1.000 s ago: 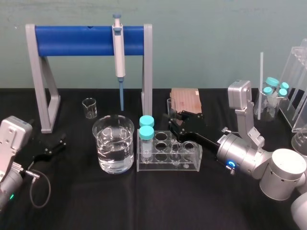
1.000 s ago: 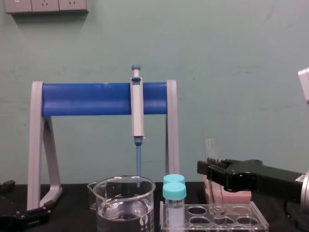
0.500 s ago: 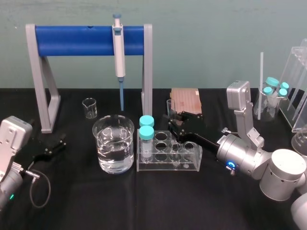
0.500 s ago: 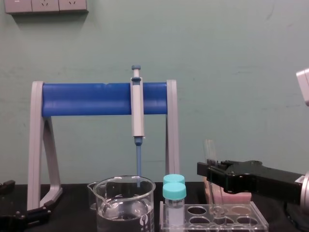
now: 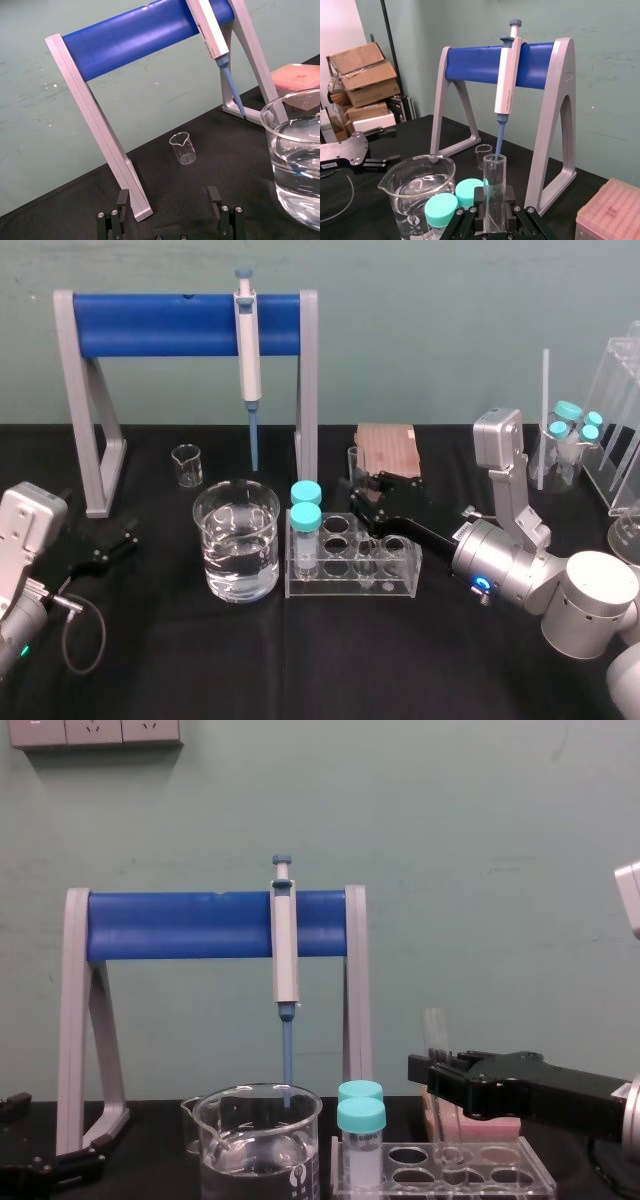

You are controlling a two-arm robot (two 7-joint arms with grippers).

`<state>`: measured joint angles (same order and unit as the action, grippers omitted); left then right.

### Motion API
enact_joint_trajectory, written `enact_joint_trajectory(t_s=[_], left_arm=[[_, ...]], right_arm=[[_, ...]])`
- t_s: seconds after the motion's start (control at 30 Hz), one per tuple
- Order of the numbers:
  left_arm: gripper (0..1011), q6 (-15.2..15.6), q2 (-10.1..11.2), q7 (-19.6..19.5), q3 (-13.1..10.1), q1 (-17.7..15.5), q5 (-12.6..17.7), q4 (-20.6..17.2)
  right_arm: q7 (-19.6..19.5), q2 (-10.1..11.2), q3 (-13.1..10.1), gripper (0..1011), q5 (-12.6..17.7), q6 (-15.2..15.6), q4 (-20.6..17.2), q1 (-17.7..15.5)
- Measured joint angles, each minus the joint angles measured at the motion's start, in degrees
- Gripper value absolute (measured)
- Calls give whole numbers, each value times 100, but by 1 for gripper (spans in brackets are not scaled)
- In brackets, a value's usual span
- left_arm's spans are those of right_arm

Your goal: Hold the test tube with one hand and immerse one end into the beaker, then return it to the test tube rack.

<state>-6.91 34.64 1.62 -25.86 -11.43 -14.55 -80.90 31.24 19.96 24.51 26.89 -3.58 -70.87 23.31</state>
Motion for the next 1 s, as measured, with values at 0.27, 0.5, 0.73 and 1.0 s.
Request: enact_joint_trajectory(t_s=[0.27, 0.5, 0.73, 1.0], left_arm=[[1000, 0, 0, 0, 0, 0, 0, 0], [1000, 0, 0, 0, 0, 0, 0, 0], [1000, 0, 0, 0, 0, 0, 0, 0], [1000, 0, 0, 0, 0, 0, 0, 0]], right_arm=[[1, 0, -4, 534, 5, -2, 3, 0], [2, 0, -4, 768, 8, -2, 4, 0], [4, 0, -4, 942, 10, -2, 5, 0], [62, 47, -78, 1002, 112, -33, -107, -80]])
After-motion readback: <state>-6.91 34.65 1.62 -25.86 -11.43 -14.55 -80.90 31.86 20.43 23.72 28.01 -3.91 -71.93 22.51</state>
